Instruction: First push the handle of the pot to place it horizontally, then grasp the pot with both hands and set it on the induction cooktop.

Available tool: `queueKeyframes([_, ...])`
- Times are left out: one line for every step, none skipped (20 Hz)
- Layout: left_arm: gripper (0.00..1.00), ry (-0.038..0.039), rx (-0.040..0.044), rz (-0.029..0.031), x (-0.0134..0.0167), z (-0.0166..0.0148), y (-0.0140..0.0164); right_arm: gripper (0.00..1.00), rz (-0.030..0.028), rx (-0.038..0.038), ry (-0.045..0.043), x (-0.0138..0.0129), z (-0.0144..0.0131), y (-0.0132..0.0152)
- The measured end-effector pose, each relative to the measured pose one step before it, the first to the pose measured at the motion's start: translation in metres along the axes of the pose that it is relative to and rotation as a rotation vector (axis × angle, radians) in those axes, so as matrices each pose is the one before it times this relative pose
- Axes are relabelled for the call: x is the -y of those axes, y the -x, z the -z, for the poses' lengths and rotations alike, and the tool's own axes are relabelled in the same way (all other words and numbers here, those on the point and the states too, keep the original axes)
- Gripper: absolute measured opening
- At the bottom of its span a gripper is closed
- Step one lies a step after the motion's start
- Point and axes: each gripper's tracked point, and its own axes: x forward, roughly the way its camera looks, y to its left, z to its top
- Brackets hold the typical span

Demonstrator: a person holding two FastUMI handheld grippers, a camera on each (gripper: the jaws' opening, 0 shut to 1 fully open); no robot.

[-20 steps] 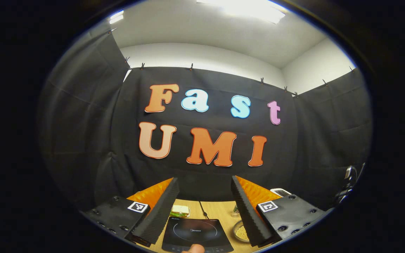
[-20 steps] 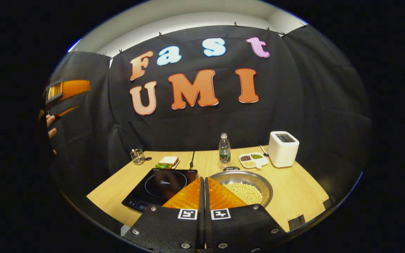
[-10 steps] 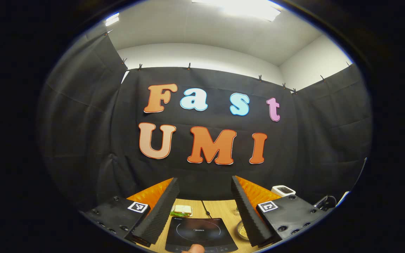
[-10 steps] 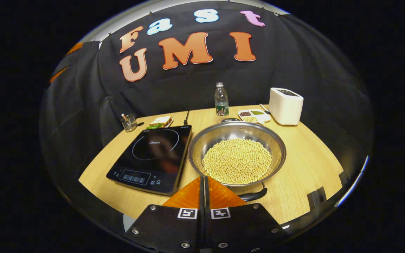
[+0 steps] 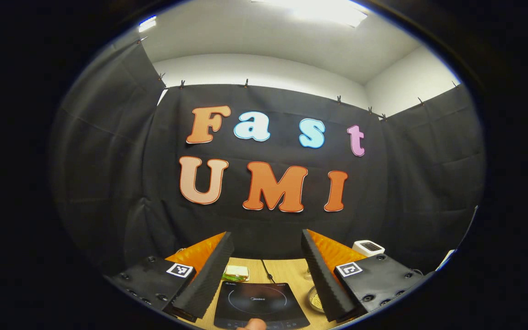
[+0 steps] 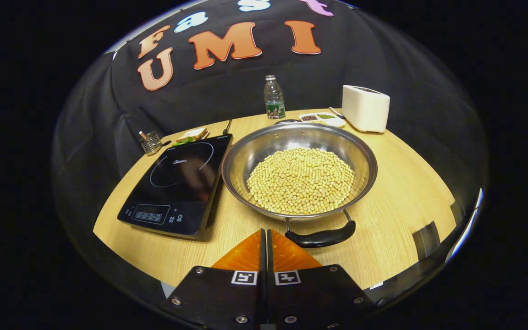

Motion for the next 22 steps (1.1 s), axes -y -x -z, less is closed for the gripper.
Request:
queueKeyframes([0.98, -0.00098, -0.00495, -0.00443, -0.00139, 0.00238, -0.00094, 0.00, -0.00544, -0.00387, -0.01002, 0.00231, 0.00123, 0.00038])
queueKeyframes([0.98, -0.00133, -0.00445, -0.00427, -0.00195, 0.00095, -0.00050, 0.00, -0.01283, -0.00550, -0.02588, -0.00031, 0.00049, 0.00497])
queueKeyframes([0.98, 0.00034, -0.00180, -0.00450, -0.00227, -0.00006, -0.00094, 0.00, -0.01153, -0.00152, -0.01900, 0.00141, -0.00015, -0.00043])
queueKeyframes([0.98, 0.00373, -0.00094, -0.00398, -0.00198, 0.00090, 0.00036, 0.00, 0.00392, -0.00005, -0.00239, 0.00387, 0.00062, -0.00199])
queueKeyframes([0.98, 0.00688, -0.00120, 0.00002, 0.00027, 0.00082, -0.00108, 0.00, 0.01355, 0.00304, 0.00283, 0.00531, -0.00076, -0.00058])
queueKeyframes([0.97, 0.00605, -0.00130, 0.00203, 0.00073, 0.00135, -0.00001, 0.00, 0.01316, 0.00220, -0.00059, 0.00539, -0.00023, -0.00100])
queueKeyframes([0.98, 0.00256, -0.00214, -0.00014, -0.00069, 0.00140, -0.00123, 0.00, 0.00815, -0.00084, -0.00979, 0.00562, -0.00128, -0.00046])
queueKeyframes([0.98, 0.00046, -0.00194, -0.00029, -0.00061, 0.00090, -0.00090, 0.00, 0.00489, -0.00283, -0.01313, 0.00546, -0.00101, 0.00024])
queueKeyframes([0.98, -0.00009, -0.00112, -0.00050, -0.00091, -0.00015, -0.00070, 0.00, 0.00570, -0.00056, -0.01484, 0.00582, -0.00175, -0.00178])
queueKeyframes([0.98, -0.00112, 0.00010, -0.00220, -0.00120, -0.00010, -0.00145, 0.00, 0.00988, -0.00024, -0.01043, 0.00557, -0.00137, -0.00030])
queueKeyframes([0.98, -0.00215, 0.00057, -0.00248, -0.00017, 0.00069, -0.00169, 0.00, 0.01256, 0.00178, -0.00856, 0.00672, -0.00201, -0.00148])
queueKeyframes([0.98, -0.00206, 0.00005, -0.00099, 0.00030, 0.00052, -0.00095, 0.00, 0.00918, 0.00218, -0.00990, 0.00587, -0.00178, -0.00033])
queueKeyframes([0.98, -0.00237, 0.00032, -0.00087, 0.00007, -0.00035, -0.00089, 0.00, 0.00579, -0.00081, -0.01083, 0.00444, -0.00210, -0.00129])
queueKeyframes([0.98, -0.00288, -0.00020, 0.00030, 0.00041, 0.00053, -0.00020, 0.00, 0.00505, -0.00047, -0.00959, 0.00415, -0.00177, -0.00062])
queueKeyframes([0.98, -0.00124, 0.00162, 0.00125, 0.00073, 0.00016, -0.00141, 0.00, 0.00612, -0.00084, -0.00593, 0.00459, -0.00123, -0.00070])
queueKeyframes([0.98, -0.00018, -0.00031, 0.00312, 0.00098, 0.00032, -0.00105, 0.00, 0.00719, 0.00003, -0.00218, 0.00448, -0.00113, -0.00042])
queueKeyframes([0.98, 0.00047, 0.00121, 0.00169, 0.00061, 0.00070, -0.00123, 0.00, 0.00845, 0.00068, -0.00105, 0.00423, -0.00231, -0.00152])
queueKeyframes([0.99, -0.00052, 0.00099, 0.00051, -0.00072, -0.00120, -0.00066, 0.00, 0.00951, 0.00108, -0.00230, 0.00521, -0.00276, -0.00053])
queueKeyframes([0.99, -0.00180, 0.00234, -0.00087, 0.00008, 0.00073, -0.00107, 0.00, 0.00898, 0.00034, -0.00319, 0.00374, -0.00254, -0.00185])
queueKeyframes([0.98, -0.00351, 0.00185, -0.00030, 0.00032, -0.00029, -0.00162, 0.00, 0.00889, 0.00102, -0.00530, 0.00298, -0.00109, -0.00190])
queueKeyframes([0.98, -0.00364, 0.00106, -0.00132, -0.00067, 0.00034, -0.00111, 0.00, 0.00644, 0.00004, -0.00777, 0.00338, -0.00345, -0.00296])
queueKeyframes([0.98, -0.00226, -0.00181, -0.00136, -0.00036, 0.00066, -0.00199, 0.00, 0.00576, 0.00022, -0.00871, 0.00335, -0.00186, -0.00175])
